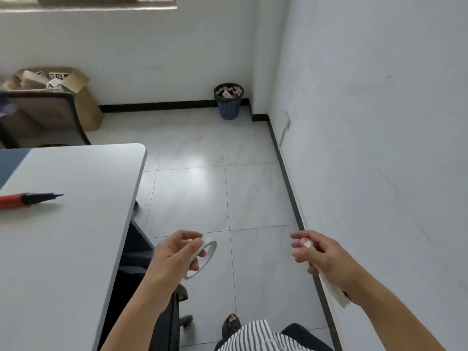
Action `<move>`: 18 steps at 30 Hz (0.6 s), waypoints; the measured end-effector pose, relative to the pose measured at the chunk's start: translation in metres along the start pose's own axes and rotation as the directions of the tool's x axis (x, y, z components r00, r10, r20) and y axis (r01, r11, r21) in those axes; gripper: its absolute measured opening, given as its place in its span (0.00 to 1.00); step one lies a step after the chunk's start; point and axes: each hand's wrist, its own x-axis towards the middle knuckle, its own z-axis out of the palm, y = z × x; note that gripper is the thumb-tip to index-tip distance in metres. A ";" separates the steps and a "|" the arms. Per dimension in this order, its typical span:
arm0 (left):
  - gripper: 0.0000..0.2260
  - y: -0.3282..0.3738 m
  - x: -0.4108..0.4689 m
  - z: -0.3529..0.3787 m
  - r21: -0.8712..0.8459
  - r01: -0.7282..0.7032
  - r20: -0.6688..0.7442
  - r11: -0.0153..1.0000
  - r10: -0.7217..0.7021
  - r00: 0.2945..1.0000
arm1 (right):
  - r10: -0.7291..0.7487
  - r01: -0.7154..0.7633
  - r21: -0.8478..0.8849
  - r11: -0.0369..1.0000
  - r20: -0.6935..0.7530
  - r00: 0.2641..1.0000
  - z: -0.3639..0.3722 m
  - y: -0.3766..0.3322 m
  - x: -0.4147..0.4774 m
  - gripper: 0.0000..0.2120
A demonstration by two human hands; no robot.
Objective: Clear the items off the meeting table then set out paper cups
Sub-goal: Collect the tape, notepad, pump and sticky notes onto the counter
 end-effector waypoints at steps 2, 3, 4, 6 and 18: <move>0.05 0.023 0.033 -0.005 0.004 -0.029 -0.005 1.000 0.029 1.000 | -0.017 0.017 0.002 1.000 0.014 1.000 -0.005 -0.020 0.032 0.25; 0.05 0.030 0.046 -0.008 0.000 -0.028 -0.011 1.000 0.028 1.000 | -0.020 0.020 -0.004 1.000 0.022 1.000 -0.006 -0.027 0.045 0.26; 0.05 0.034 0.052 -0.010 -0.003 -0.013 -0.022 1.000 0.013 1.000 | -0.014 0.014 -0.018 1.000 0.032 0.999 -0.006 -0.030 0.051 0.27; 0.04 0.039 0.079 -0.019 -0.024 0.019 -0.088 1.000 -0.021 0.996 | 0.006 -0.004 -0.026 1.000 0.097 0.995 -0.008 -0.041 0.084 0.26; 0.12 0.100 0.243 -0.021 -0.235 0.073 -0.393 0.969 -0.163 0.905 | -0.060 0.139 -0.232 0.963 0.320 0.946 -0.042 -0.188 0.373 0.17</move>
